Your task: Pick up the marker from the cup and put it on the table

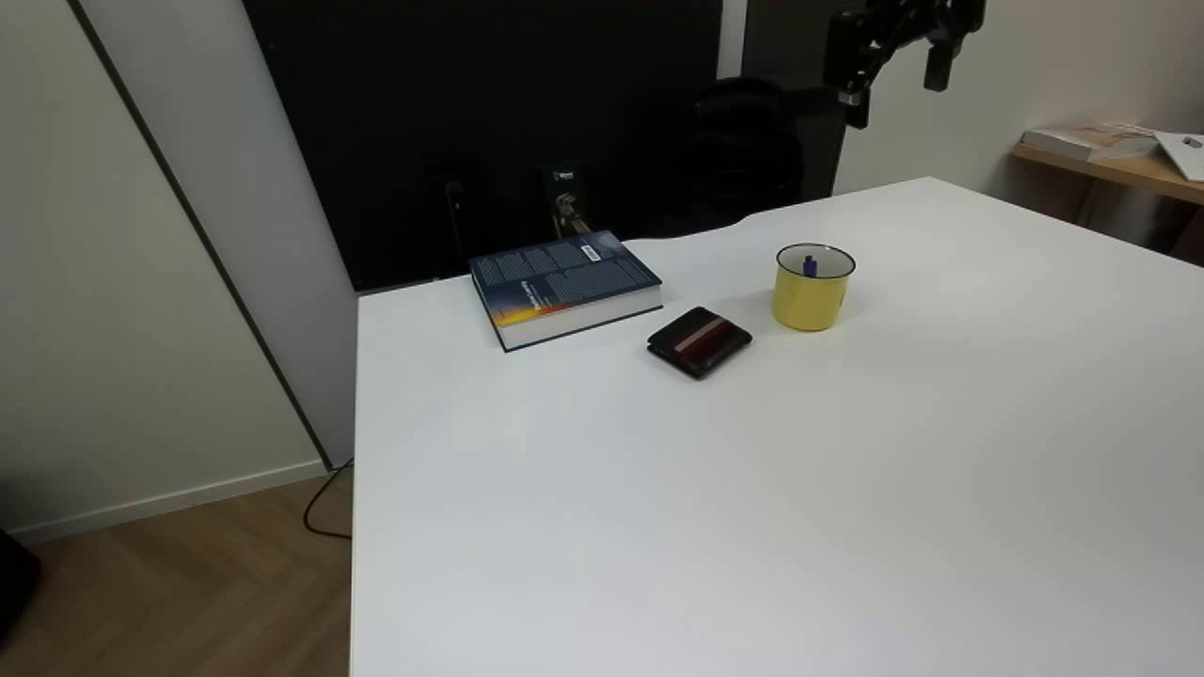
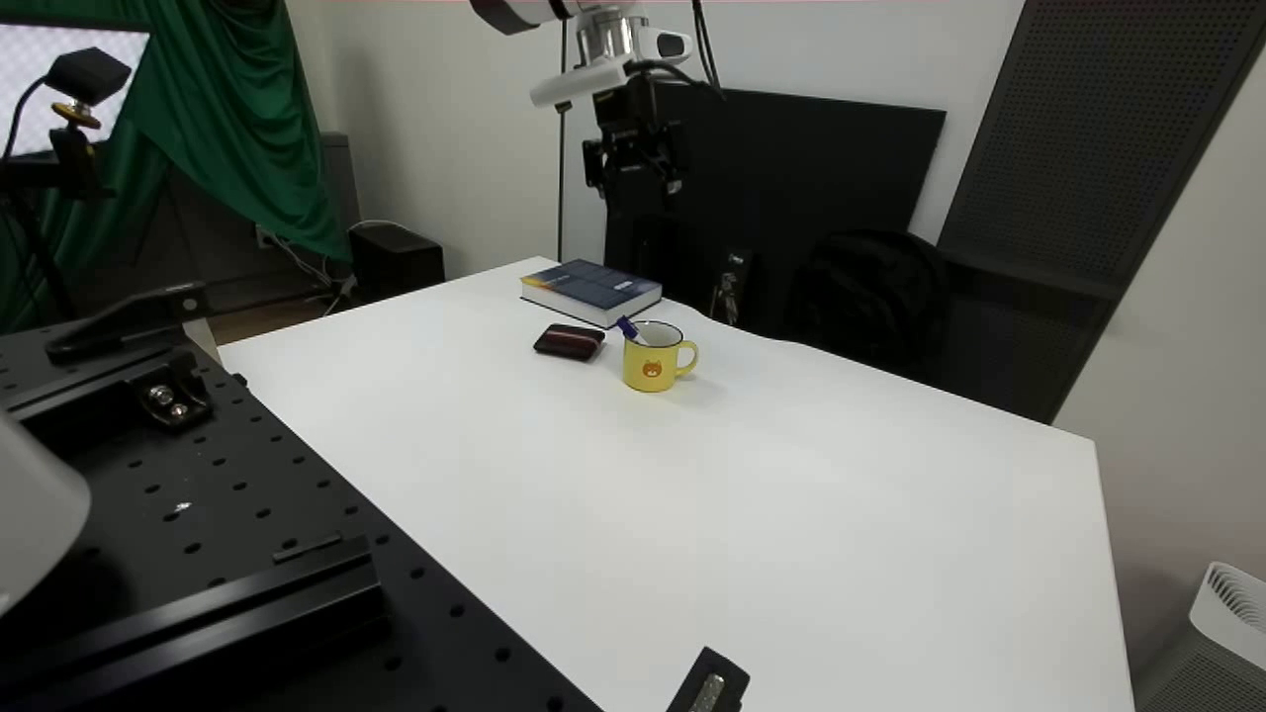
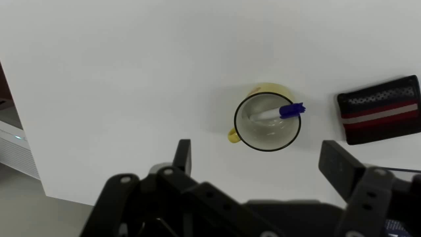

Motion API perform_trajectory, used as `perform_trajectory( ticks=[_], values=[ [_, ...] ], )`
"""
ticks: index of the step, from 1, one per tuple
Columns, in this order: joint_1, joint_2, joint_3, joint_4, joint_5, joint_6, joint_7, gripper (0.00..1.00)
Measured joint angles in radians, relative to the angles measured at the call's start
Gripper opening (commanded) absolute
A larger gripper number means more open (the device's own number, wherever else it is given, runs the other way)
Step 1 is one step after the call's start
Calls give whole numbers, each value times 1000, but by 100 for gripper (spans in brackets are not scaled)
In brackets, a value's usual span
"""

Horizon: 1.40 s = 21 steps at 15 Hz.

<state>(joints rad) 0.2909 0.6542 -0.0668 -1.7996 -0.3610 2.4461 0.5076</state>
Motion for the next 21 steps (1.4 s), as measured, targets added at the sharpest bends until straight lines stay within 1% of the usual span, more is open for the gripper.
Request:
perform_trajectory(
  ticks=[3, 5, 13, 18, 21],
  values=[
    [38, 62, -35, 36, 0, 70, 19, 100],
    [69, 92, -61, 50, 1, 94, 40, 100],
    [157, 193, -144, 78, 0, 101, 85, 100],
    [198, 243, -188, 82, 0, 195, 136, 100],
    [245, 272, -232, 83, 0, 255, 194, 100]
  ],
)
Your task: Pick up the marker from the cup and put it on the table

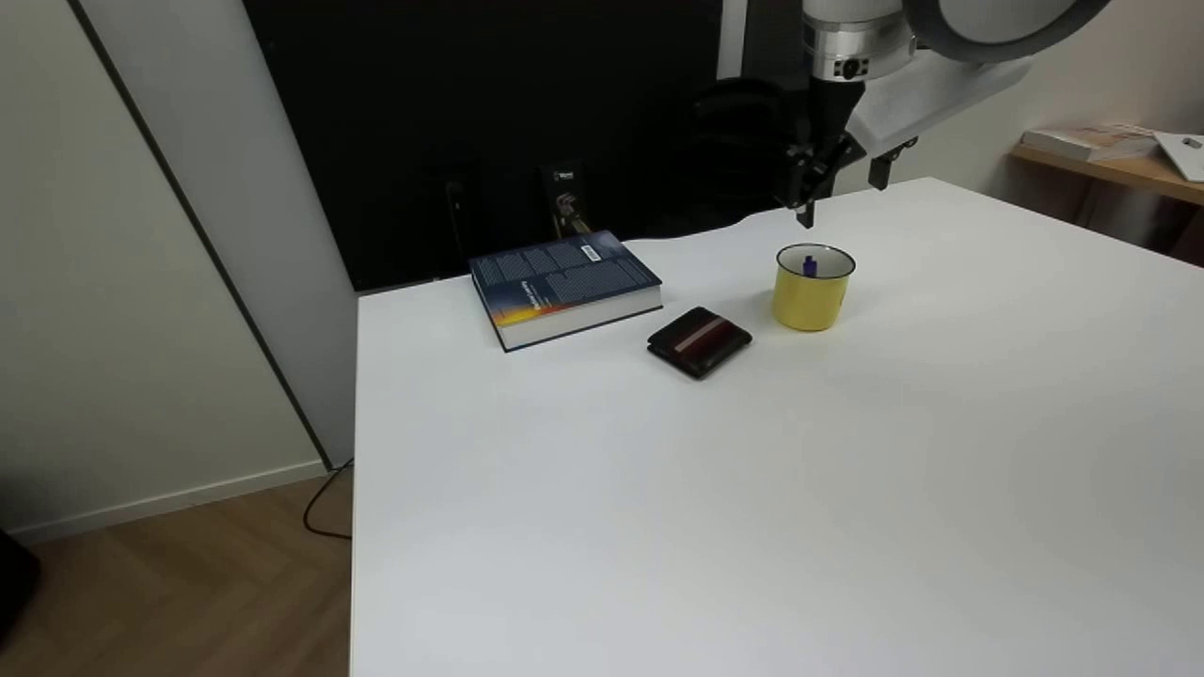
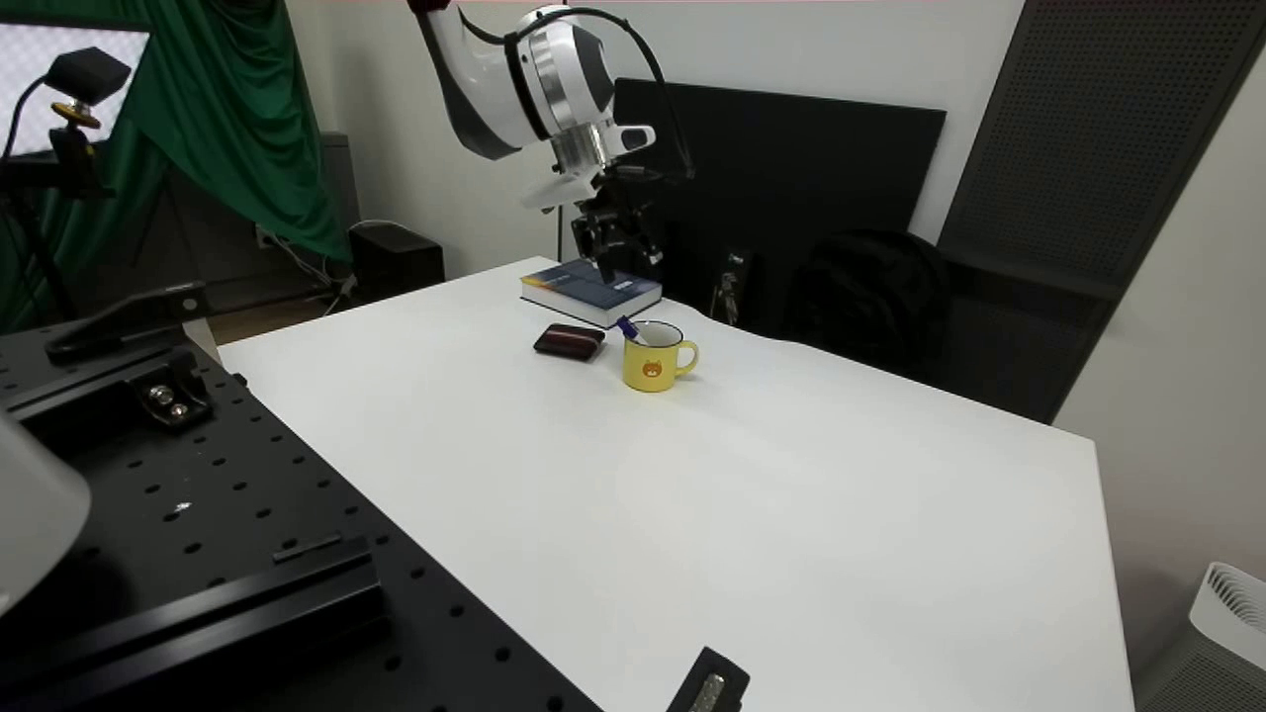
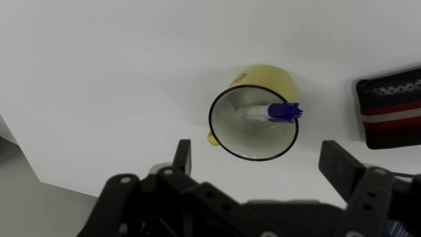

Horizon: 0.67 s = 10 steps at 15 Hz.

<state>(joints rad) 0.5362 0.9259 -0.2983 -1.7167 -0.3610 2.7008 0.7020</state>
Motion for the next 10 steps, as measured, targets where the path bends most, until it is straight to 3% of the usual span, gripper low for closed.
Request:
perform_trajectory(
  ticks=[6, 10],
  values=[
    [151, 70, -155, 1, 6, 70, 166, 100],
    [191, 107, -195, 0, 13, 70, 226, 100]
  ],
)
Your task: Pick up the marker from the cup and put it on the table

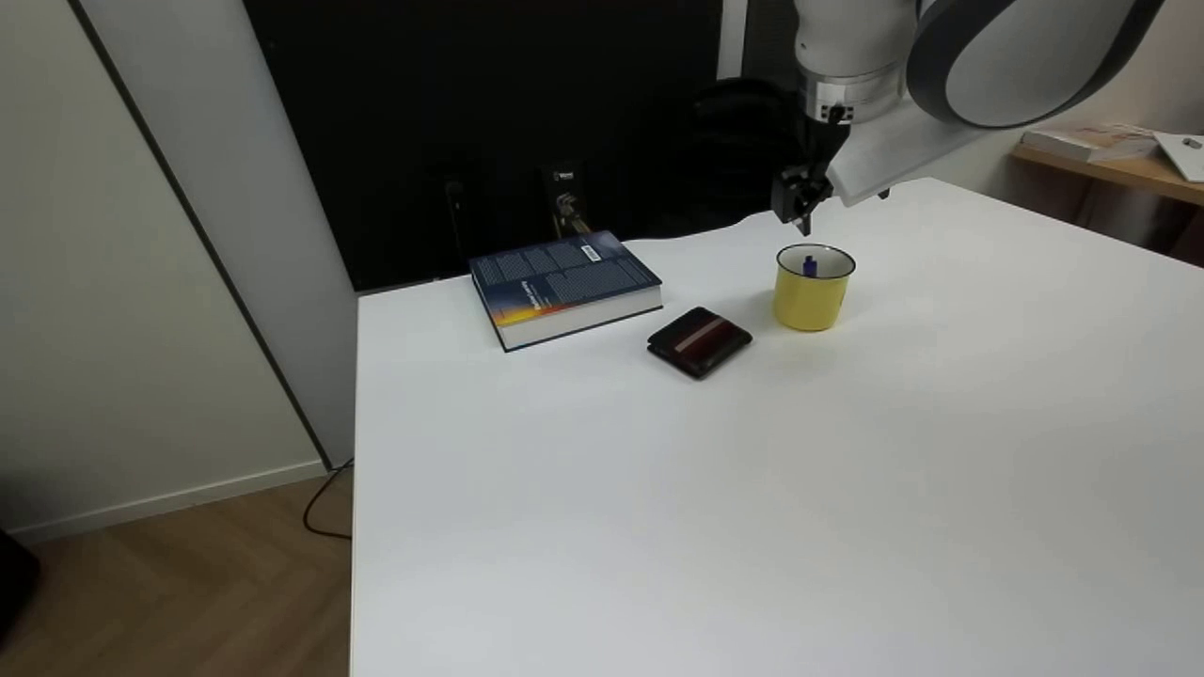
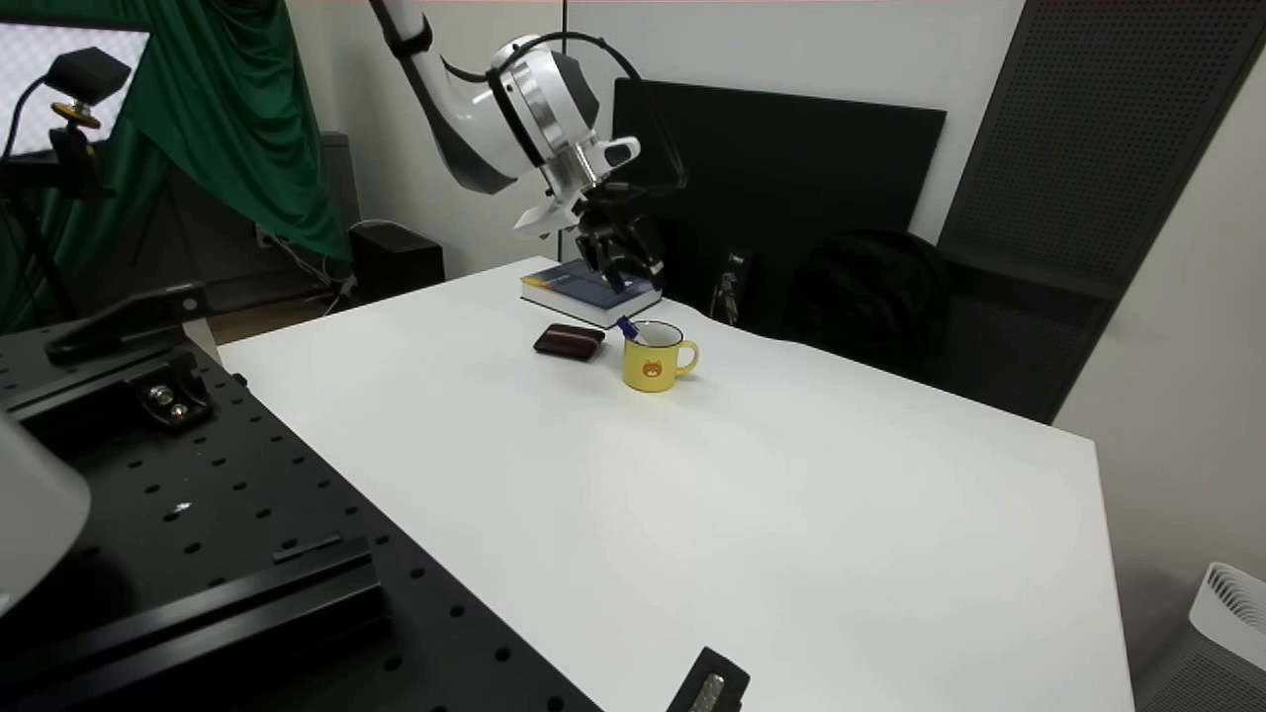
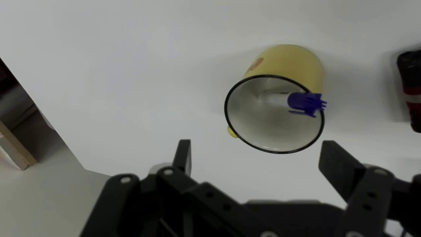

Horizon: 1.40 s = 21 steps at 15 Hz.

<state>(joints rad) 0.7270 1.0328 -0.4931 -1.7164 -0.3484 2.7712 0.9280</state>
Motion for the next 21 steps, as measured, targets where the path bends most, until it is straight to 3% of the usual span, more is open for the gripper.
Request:
perform_trajectory(
  ticks=[16, 21],
  values=[
    [22, 37, -11, -3, 35, -2, 37, 100],
    [61, 59, -34, -3, 35, -2, 56, 100]
  ],
)
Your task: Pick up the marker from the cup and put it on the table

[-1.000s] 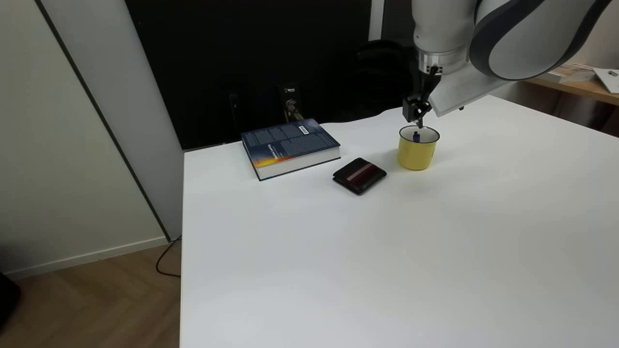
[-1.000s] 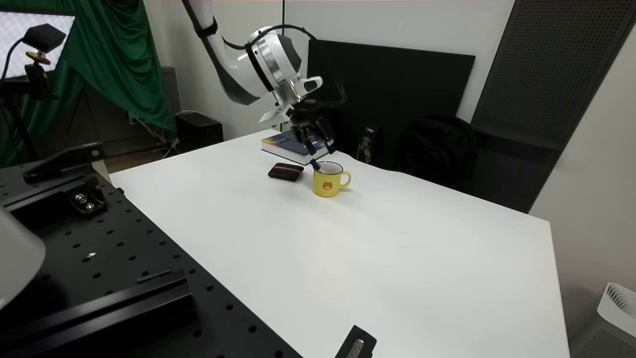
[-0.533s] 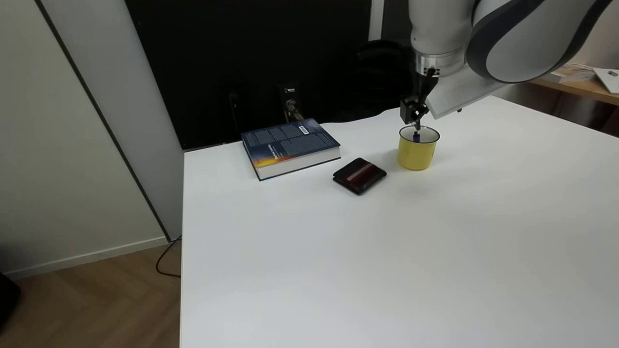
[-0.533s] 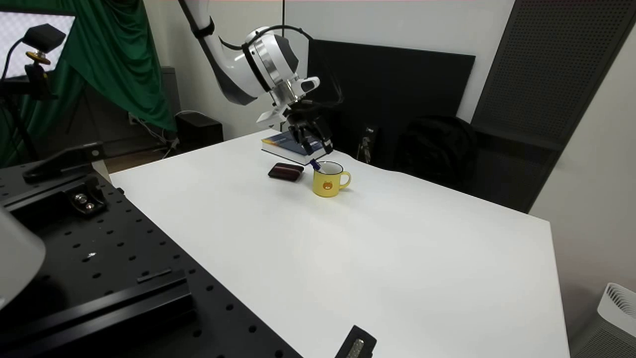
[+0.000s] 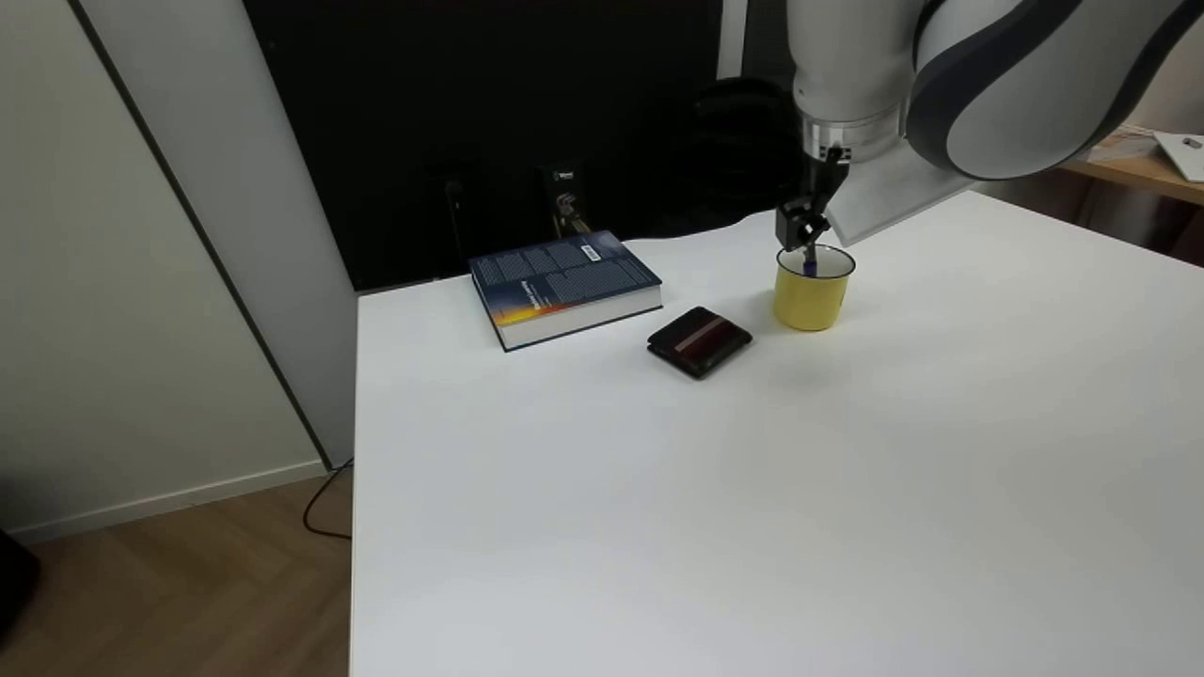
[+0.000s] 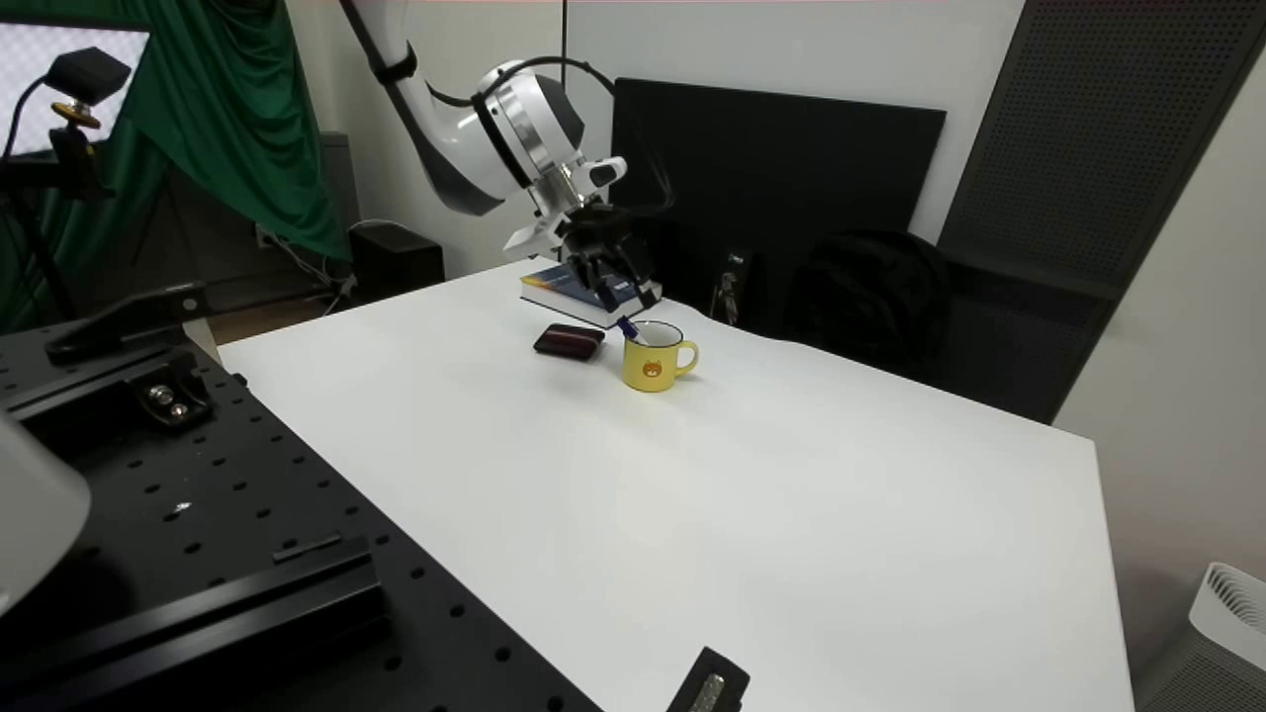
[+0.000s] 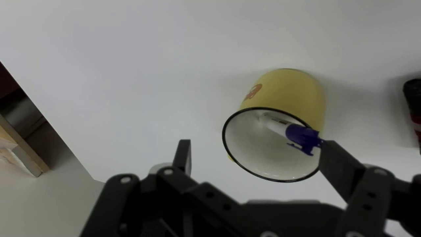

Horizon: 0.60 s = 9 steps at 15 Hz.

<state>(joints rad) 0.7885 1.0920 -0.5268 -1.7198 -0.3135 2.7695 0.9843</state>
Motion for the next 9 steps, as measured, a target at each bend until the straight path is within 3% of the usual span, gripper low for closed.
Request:
perform_trajectory(
  ticks=[9],
  values=[
    [95, 94, -84, 1, 49, 79, 112, 100]
  ],
)
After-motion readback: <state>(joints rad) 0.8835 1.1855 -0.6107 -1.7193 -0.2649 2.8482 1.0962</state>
